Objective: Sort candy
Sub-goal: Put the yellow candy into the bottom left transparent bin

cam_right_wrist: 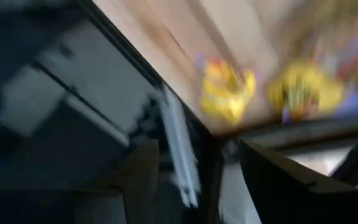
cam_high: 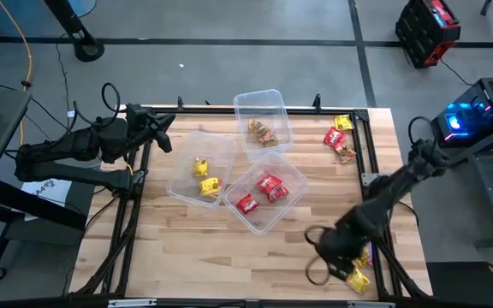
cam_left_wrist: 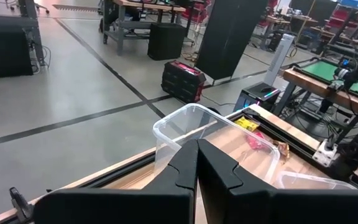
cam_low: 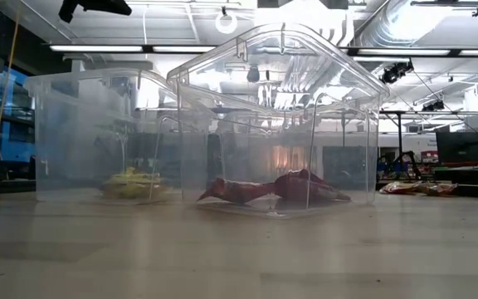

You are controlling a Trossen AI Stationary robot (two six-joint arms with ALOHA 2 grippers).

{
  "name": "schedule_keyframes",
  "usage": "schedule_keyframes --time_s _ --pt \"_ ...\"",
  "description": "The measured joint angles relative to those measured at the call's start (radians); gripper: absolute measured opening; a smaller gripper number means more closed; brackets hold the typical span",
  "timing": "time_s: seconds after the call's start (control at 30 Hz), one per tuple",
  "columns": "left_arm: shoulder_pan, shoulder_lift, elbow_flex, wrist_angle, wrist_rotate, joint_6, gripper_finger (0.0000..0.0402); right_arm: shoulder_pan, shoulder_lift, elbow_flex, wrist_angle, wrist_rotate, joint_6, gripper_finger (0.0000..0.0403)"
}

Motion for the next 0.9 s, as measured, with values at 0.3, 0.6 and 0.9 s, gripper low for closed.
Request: schedule_keyframes --time_s 0.3,0.6,0.9 --pt "0.000 0.000 0.000 0.000 -0.004 0.026 0.0000 0.076 0.006 -0.313 0.187 -0.067 0.154 0.0215" --pt "0.000 0.000 0.000 0.000 -0.004 0.024 0.0000 0.076 0.020 -0.477 0.289 -0.034 0.153 0.0215" --pt "0.000 0.000 0.000 0.001 -0.006 0.024 0.0000 0.076 0.018 -0.478 0.459 -0.025 0.112 0.0045"
